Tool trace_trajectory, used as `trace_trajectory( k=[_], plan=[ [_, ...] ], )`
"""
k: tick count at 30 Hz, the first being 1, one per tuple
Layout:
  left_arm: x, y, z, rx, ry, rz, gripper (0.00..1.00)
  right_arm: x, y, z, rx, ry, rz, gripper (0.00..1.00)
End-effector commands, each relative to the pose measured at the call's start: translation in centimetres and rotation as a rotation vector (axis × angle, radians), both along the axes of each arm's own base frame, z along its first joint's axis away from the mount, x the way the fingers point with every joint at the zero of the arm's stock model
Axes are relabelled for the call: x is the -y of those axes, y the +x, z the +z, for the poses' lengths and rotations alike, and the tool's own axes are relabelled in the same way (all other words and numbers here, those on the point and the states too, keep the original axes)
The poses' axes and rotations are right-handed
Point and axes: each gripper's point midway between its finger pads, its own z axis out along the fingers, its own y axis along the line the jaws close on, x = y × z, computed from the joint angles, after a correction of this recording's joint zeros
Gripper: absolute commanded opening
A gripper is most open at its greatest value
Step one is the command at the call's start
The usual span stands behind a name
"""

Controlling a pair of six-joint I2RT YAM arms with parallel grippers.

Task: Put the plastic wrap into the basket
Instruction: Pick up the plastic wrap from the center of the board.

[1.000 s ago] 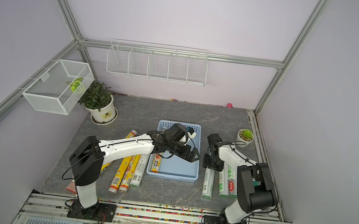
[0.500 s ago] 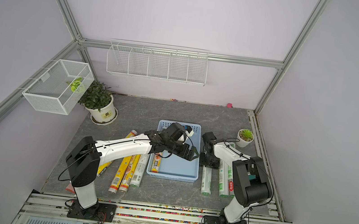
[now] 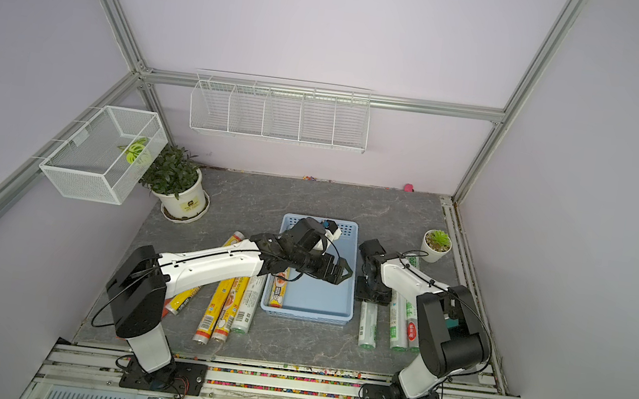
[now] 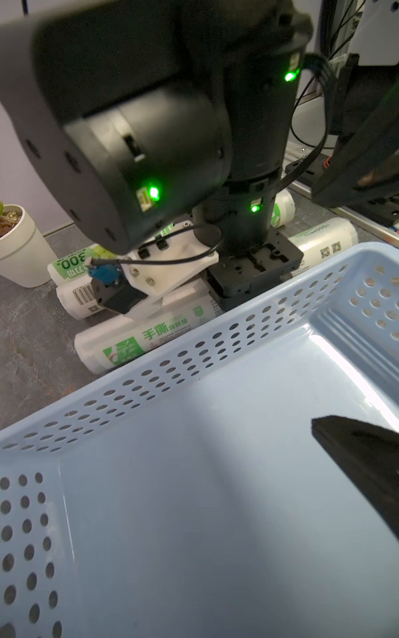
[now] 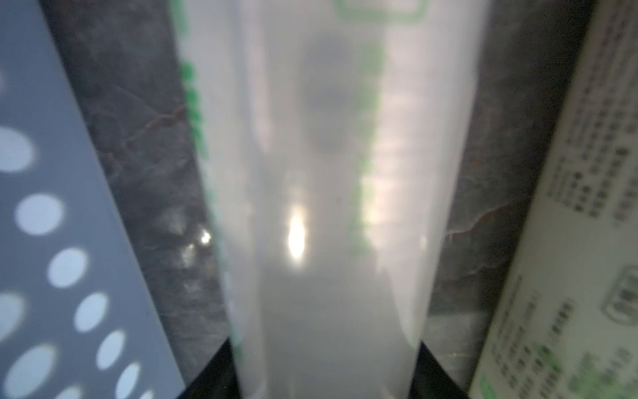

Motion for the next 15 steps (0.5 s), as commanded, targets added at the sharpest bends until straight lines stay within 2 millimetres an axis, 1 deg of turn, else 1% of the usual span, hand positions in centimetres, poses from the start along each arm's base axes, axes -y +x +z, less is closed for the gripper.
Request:
trace_trajectory(
  k=[1, 4, 7, 9, 13, 15],
  plan=[
    [-1.0, 0.9, 1.7, 0.063, -0.014, 0.054, 1.00, 1.3, -0.3, 2.8, 0.056, -0.056, 0.005, 0.37],
    [-1.4, 1.0, 2.7, 0.095, -0.058, 0.072, 1.00, 1.8, -0.2, 5.4, 0.126, -0.059, -0.007, 0.33],
    [-2.3, 1.4, 3.6, 0.138, -0.071, 0.114, 1.00, 1.5, 0.1, 8.3, 0.209, -0.014, -0.019, 0.30],
    [-3.1, 1.7, 4.2, 0.167, -0.078, 0.149, 1.00, 0.6, 0.3, 10.1, 0.261, 0.055, -0.020, 0.30],
    [-5.1, 2.6, 5.5, 0.227, -0.084, 0.251, 1.00, -2.8, 1.4, 13.8, 0.362, 0.261, 0.022, 0.29],
    [-6.3, 3.1, 5.9, 0.253, -0.069, 0.309, 1.00, -4.5, 2.2, 15.3, 0.393, 0.360, 0.023, 0.29]
  ],
)
